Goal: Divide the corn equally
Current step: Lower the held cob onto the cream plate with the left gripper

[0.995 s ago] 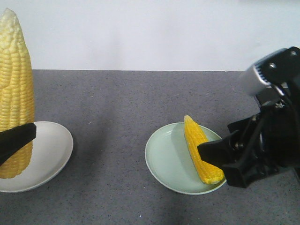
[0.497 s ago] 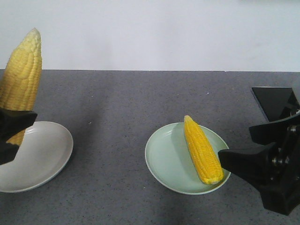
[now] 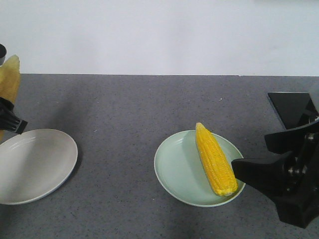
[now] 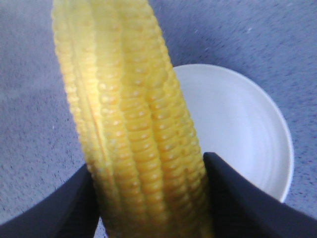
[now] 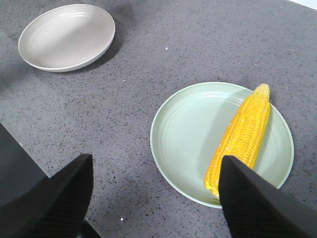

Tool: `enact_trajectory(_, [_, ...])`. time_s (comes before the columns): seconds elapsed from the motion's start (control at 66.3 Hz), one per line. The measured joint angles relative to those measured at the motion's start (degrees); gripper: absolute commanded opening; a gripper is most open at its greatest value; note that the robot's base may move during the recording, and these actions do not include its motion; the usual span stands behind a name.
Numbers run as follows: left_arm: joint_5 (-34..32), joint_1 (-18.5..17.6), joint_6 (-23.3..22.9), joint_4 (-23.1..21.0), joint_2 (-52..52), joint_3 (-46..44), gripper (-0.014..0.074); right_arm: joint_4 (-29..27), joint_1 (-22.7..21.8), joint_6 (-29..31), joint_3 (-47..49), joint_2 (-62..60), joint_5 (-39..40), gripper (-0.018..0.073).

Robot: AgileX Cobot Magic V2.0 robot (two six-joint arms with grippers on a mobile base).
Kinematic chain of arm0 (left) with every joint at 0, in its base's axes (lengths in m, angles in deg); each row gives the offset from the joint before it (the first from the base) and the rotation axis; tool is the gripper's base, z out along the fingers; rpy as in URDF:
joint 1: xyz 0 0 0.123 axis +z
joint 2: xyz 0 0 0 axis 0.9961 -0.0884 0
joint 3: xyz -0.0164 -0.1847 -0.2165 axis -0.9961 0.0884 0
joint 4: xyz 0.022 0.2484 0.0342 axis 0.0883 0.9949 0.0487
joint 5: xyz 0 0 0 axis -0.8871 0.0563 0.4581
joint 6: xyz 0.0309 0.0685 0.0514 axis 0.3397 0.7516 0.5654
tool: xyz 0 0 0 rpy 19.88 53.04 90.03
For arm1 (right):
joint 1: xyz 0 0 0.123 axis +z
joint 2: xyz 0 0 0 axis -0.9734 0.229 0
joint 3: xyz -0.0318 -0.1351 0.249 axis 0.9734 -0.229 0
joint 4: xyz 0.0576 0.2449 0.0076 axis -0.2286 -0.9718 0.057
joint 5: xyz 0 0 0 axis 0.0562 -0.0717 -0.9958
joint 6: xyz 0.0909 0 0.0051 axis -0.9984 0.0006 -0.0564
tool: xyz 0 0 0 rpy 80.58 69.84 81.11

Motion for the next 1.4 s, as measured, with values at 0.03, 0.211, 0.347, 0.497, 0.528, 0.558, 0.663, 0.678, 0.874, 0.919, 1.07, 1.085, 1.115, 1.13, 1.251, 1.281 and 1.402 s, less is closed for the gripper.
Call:
enact_trajectory(0.03, [0.0,0.9,0.0,-0.3,-1.0,-0.1,0.0323,0.0,0.0,0.0,0.0,0.0,0.0,0.0507])
enact_trajectory(0.211, [0.1,4.5,0.0,-2.7,-7.4,-0.1,0.0323,0.0,0.0,0.0,0.0,0.0,0.0,0.0507])
enact_trajectory(0.347, [-0.3,5.4,0.6,-5.0,-12.0,-0.1,0.0323,0.0,0.0,0.0,0.0,0.0,0.0,0.0507])
enact_trajectory(0.497, [-0.7,5.5,0.7,-8.3,-15.9,-0.1,0.0324,0.0,0.0,0.0,0.0,0.0,0.0,0.0507])
enact_trajectory(0.528, [-0.7,5.5,0.9,-9.0,-16.7,-0.1,0.0324,0.0,0.0,0.0,0.0,0.0,0.0,0.0507])
enact_trajectory(0.558, [-0.7,5.5,0.9,-9.3,-17.4,-0.1,0.0324,0.0,0.0,0.0,0.0,0.0,0.0,0.0507])
enact_trajectory(0.663, [-0.7,5.5,1.2,-10.1,-19.9,-0.1,0.0324,0.0,0.0,0.0,0.0,0.0,0.0,0.0507])
enact_trajectory(0.678, [-0.7,5.5,1.2,-10.2,-20.1,-0.1,0.0325,0.0,0.0,0.0,0.0,0.0,0.0,0.0507])
enact_trajectory(0.874, [-1.5,5.5,1.2,-10.3,-23.9,-0.1,0.0375,0.0,0.0,0.0,0.0,0.0,0.0,0.0507])
enact_trajectory(0.919, [-1.6,5.5,1.2,-10.4,-24.3,-0.1,0.0404,0.0,0.0,0.0,0.0,0.0,0.0,0.0507])
enact_trajectory(1.07, [-1.6,5.5,1.2,-10.5,-24.5,-0.3,0.0509,0.0,0.0,0.0,0.0,0.0,0.0,0.0507])
enact_trajectory(1.085, [-1.6,5.5,1.2,-10.5,-24.5,-0.3,0.0523,0.0,0.0,0.0,0.0,0.0,0.0,0.0507])
enact_trajectory(1.115, [-1.6,5.5,1.2,-10.5,-24.5,-0.3,0.0539,0.0,0.0,0.0,0.0,0.0,0.0,0.0507])
enact_trajectory(1.13, [-1.6,5.5,1.2,-10.5,-24.5,-0.3,0.0546,0.0,0.0,0.0,0.0,0.0,0.0,0.0507])
enact_trajectory(1.251, [-1.5,5.5,1.2,-10.5,-24.5,-0.3,0.0565,0.0,0.0,0.0,0.0,0.0,0.0,0.0507])
enact_trajectory(1.281, [-1.4,5.5,1.2,-10.5,-24.4,-0.3,0.0565,0.0,0.0,0.0,0.0,0.0,0.0,0.0507])
enact_trajectory(1.402, [-0.1,5.5,1.6,-10.5,-23.5,-0.3,0.0565,0.0,0.0,0.0,0.0,0.0,0.0,0.0507])
